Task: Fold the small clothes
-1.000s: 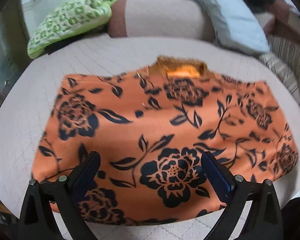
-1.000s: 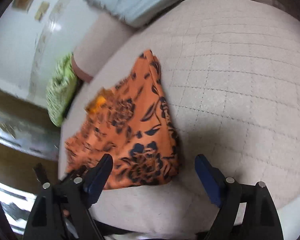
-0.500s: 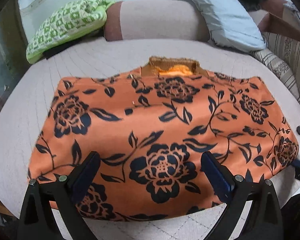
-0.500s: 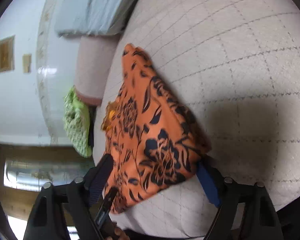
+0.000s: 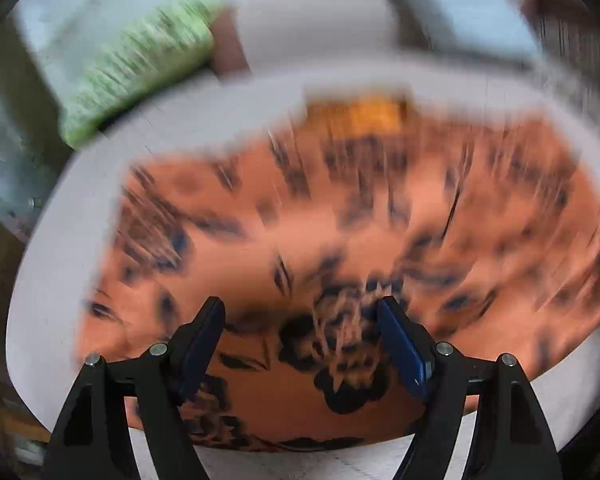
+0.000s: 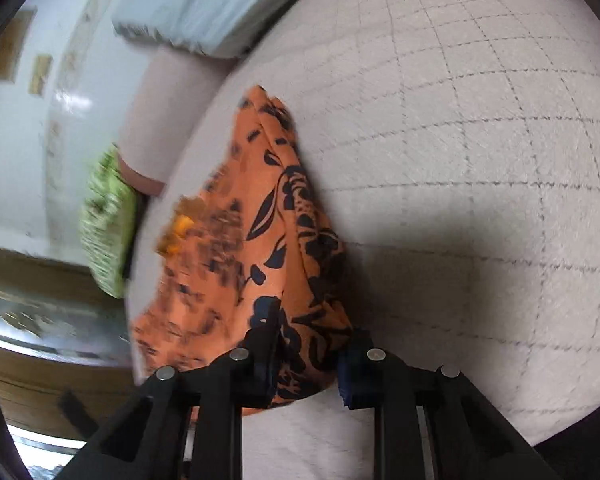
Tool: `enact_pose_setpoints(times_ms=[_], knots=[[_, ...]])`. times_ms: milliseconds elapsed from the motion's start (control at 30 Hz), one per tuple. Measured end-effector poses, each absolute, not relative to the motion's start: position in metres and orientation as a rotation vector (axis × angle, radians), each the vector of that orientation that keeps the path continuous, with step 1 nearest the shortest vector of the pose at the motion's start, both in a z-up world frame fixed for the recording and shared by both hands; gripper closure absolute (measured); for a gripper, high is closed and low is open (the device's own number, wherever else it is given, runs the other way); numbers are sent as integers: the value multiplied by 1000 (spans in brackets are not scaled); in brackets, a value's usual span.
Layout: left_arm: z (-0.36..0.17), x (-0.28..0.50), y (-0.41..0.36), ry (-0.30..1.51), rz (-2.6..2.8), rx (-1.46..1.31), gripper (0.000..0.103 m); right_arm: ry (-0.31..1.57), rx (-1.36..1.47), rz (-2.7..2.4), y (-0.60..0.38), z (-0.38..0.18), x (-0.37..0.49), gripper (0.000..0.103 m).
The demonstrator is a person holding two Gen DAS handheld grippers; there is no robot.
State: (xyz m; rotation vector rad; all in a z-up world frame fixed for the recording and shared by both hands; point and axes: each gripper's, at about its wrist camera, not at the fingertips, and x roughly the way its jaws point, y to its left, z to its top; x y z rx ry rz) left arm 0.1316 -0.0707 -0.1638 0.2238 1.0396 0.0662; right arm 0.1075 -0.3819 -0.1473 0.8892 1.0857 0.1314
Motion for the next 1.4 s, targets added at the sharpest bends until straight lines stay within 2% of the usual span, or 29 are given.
enact_pose_setpoints(times_ms=[33, 67, 100, 133, 167, 200, 267, 300, 333, 367, 467, 567, 700, 800, 867, 900, 967, 1000, 1033, 1133, 1233, 1400], knots=[[-165, 129, -69, 1001, 74, 227, 14, 1096, 876, 134, -380, -150, 109, 73], [-161, 128, -68, 999, 77, 223, 15, 1095, 906, 135, -381, -153, 109, 66], [-155, 128, -66, 1012, 70, 193, 21, 1084, 928, 137, -382, -153, 108, 57], [-146, 126, -63, 1017, 58, 142, 31, 1070, 941, 149, -381, -152, 110, 56], [-132, 122, -58, 987, 57, 97, 32, 1069, 921, 151, -380, -151, 111, 58], [-122, 117, -54, 944, 64, 89, 32, 1076, 889, 148, -378, -150, 114, 75], [-123, 115, -53, 910, 113, 158, 32, 1095, 869, 141, -377, -151, 118, 83], [-141, 123, -55, 981, 110, 208, 31, 1092, 853, 138, -374, -147, 119, 84], [-163, 129, -56, 1060, 89, 235, 25, 1077, 807, 133, -369, -135, 120, 85], [-162, 127, -54, 994, 102, 226, 21, 1064, 774, 134, -361, -124, 122, 85], [-137, 126, -31, 1016, 47, 32, 29, 980, 617, 193, -321, -66, 126, 85], [-99, 109, 13, 916, 85, -118, 29, 890, 422, 304, -254, 1, 125, 85], [-54, 63, 93, 787, 219, -238, 29, 835, 248, 464, -151, 37, 114, 85], [-47, 35, 151, 764, 307, -301, 29, 860, 171, 542, -79, 23, 109, 85], [-48, 18, 177, 763, 356, -343, 29, 911, 142, 582, -31, -10, 108, 85], [-49, 12, 188, 770, 369, -362, 29, 937, 101, 593, -9, -30, 108, 80], [-52, 9, 200, 785, 375, -392, 29, 1149, 19, 600, 34, -96, 114, 77], [-52, 7, 204, 775, 379, -393, 29, 1153, 32, 596, 38, -109, 111, 76], [-53, 5, 208, 772, 383, -391, 29, 1079, 39, 605, 35, -103, 103, 74], [-58, 9, 210, 780, 368, -419, 29, 1116, 99, 650, 24, -100, 111, 74], [-55, 5, 204, 770, 340, -423, 29, 1152, 134, 666, 19, -100, 125, 80], [-46, -1, 204, 734, 335, -428, 29, 1050, 107, 714, 18, -58, 118, 82]])
